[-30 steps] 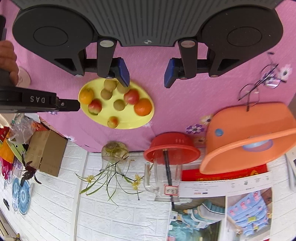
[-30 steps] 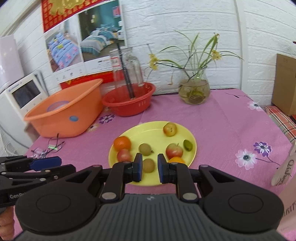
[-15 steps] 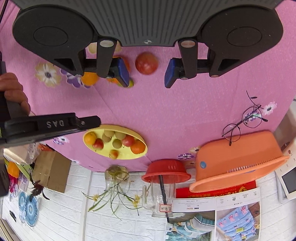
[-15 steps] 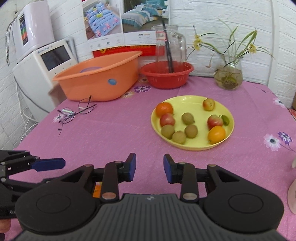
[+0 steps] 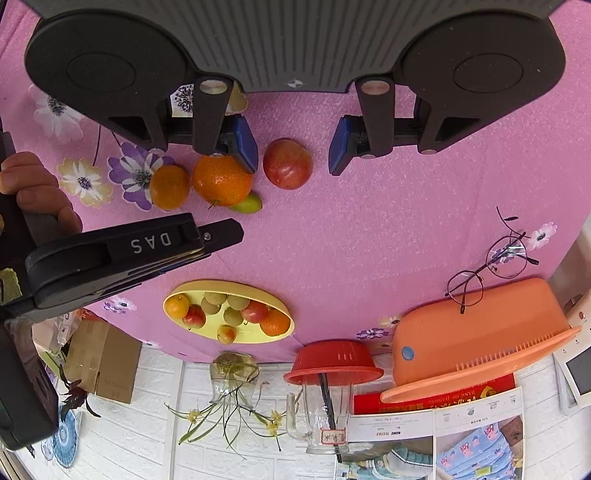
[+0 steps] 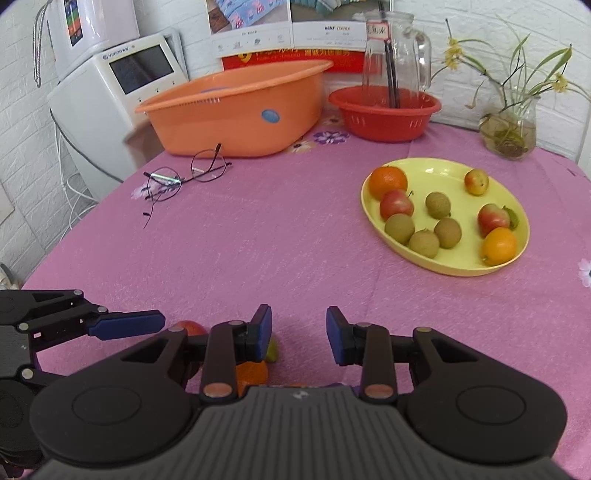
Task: Organize fruits
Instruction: 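Move both open tools back over the remaining fruits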
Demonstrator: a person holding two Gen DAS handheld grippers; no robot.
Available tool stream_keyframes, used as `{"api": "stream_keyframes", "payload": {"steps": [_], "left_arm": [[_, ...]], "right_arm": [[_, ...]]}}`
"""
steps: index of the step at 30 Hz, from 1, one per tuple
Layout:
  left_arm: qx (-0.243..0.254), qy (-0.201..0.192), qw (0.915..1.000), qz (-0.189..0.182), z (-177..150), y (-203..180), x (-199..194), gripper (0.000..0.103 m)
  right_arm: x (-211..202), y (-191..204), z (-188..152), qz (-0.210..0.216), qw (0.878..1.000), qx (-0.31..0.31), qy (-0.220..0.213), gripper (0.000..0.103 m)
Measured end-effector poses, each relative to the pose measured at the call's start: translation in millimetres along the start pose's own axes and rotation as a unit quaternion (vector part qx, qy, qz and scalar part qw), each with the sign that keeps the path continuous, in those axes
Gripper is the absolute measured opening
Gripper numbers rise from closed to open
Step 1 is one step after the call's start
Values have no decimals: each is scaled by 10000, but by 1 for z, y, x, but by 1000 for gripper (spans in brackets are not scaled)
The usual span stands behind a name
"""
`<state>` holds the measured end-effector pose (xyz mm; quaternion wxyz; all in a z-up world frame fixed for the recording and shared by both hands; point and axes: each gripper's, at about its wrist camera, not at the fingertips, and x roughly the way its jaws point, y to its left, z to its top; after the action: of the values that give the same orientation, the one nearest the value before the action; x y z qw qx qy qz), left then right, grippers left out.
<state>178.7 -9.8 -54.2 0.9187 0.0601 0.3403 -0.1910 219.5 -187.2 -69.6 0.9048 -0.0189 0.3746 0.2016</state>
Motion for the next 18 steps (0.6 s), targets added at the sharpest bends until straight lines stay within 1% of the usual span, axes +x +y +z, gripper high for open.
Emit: {"api": "stream_keyframes", "payload": {"steps": [10, 18], "left_arm": [[5, 6, 10000, -21, 2, 3, 4, 40], [46, 18, 10000, -37, -1, 5, 4, 40]], "right_arm": [[6, 3, 5, 192, 9995, -145, 184, 71], [-3, 2, -1, 431, 9983, -188, 343, 71]]}}
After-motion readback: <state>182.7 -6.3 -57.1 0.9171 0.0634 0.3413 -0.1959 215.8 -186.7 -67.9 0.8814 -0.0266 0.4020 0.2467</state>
